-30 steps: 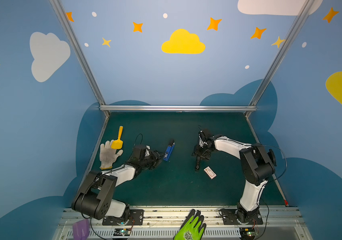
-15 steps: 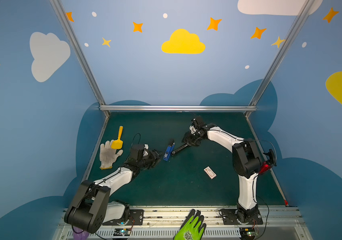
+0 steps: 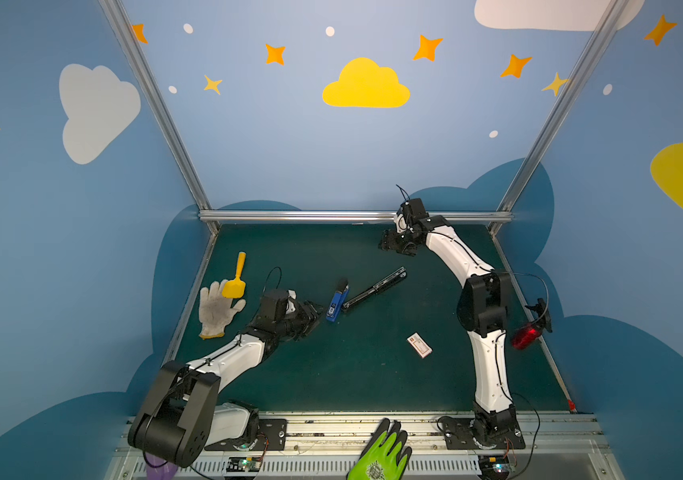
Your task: Load the staples into the stapler
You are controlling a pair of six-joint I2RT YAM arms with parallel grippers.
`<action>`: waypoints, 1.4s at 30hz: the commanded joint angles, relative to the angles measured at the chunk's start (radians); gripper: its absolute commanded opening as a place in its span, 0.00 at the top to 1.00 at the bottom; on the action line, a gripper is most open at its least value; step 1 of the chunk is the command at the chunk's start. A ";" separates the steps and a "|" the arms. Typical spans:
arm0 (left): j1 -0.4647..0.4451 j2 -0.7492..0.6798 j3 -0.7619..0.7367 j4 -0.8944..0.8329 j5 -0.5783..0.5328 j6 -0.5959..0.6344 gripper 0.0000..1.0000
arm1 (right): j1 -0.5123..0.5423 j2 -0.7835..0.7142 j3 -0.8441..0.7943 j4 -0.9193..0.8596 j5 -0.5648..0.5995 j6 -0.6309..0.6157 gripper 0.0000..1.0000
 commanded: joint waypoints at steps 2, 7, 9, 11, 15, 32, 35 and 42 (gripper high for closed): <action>-0.001 -0.032 0.022 -0.052 -0.010 0.026 0.41 | -0.016 0.145 0.157 -0.191 -0.081 -0.047 0.22; 0.000 -0.020 0.019 -0.038 -0.012 0.023 0.41 | -0.036 0.109 0.069 -0.193 -0.094 -0.056 0.23; -0.001 -0.003 0.021 -0.025 -0.003 0.021 0.41 | -0.045 0.069 0.000 -0.185 -0.096 -0.057 0.24; -0.001 0.017 0.024 -0.011 0.003 0.021 0.41 | -0.054 0.010 -0.090 -0.169 -0.102 -0.060 0.24; -0.001 0.050 0.022 0.025 0.016 0.014 0.41 | -0.060 -0.143 -0.339 -0.089 -0.116 -0.048 0.25; -0.002 0.107 0.016 0.096 0.042 -0.007 0.41 | 0.155 -0.448 -0.674 -0.013 0.109 -0.343 0.20; -0.001 0.082 0.002 0.076 0.033 -0.001 0.41 | 0.213 -0.408 -0.636 -0.040 0.186 -0.442 0.20; 0.000 0.026 -0.018 0.035 0.015 0.009 0.41 | 0.261 -0.333 -0.587 -0.048 0.268 -0.640 0.20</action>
